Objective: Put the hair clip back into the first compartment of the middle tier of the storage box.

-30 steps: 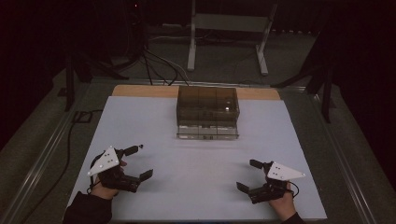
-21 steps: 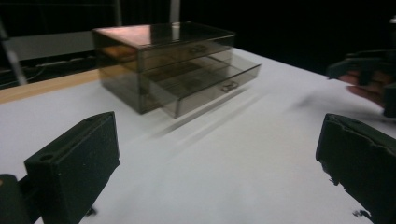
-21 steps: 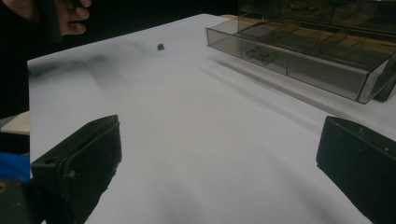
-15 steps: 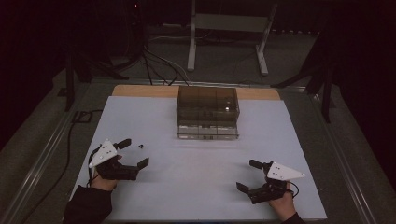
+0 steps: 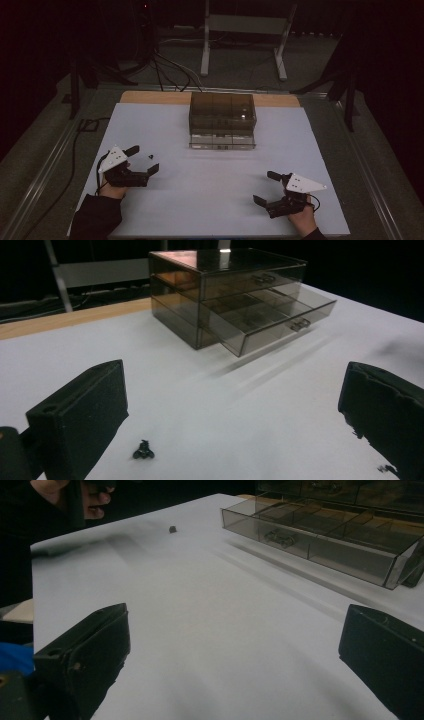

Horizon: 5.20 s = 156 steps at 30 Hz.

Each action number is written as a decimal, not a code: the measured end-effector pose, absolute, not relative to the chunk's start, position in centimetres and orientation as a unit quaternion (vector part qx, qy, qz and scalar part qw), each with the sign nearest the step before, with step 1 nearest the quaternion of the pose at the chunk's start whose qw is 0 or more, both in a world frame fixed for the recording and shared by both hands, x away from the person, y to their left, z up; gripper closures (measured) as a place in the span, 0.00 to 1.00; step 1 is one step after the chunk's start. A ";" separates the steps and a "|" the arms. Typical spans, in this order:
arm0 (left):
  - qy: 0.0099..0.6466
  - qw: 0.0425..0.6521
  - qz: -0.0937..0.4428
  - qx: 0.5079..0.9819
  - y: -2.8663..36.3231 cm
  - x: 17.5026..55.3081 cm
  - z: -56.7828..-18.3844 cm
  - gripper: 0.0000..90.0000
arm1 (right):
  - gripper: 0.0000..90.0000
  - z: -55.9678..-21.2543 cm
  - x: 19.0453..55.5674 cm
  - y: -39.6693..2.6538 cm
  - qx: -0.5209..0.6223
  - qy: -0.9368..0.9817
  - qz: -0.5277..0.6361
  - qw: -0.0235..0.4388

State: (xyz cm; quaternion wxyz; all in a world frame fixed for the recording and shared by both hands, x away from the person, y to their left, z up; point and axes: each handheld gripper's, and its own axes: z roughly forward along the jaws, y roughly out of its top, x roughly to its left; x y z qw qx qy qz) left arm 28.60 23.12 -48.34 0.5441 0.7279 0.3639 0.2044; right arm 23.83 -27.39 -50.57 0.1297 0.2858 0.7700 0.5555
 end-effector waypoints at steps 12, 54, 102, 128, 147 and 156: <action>0.374 0.530 0.207 0.732 23.0 29.8 -49.1 0.01 | 0.00 -50.6 23.8 -27.4 0.285 0.771 0.555 0.126; 0.452 0.400 0.175 0.778 22.7 33.1 -50.8 0.06 | 0.00 -50.6 23.8 -27.4 0.287 0.772 0.554 0.125; 0.474 0.326 0.175 0.799 21.5 35.1 -52.4 0.85 | 0.00 -50.6 23.8 -27.4 0.290 0.772 0.553 0.123; 0.461 0.336 0.176 0.802 21.4 34.4 -50.7 0.93 | 0.00 -50.7 23.8 -27.4 0.293 0.773 0.548 0.127; 0.458 0.304 0.152 0.822 21.8 34.3 -51.8 0.81 | 0.00 -50.7 23.8 -27.3 0.291 0.776 0.546 0.127; 0.464 0.303 0.153 0.818 21.8 34.5 -51.7 0.87 | 0.00 -50.7 23.8 -27.3 0.291 0.777 0.544 0.126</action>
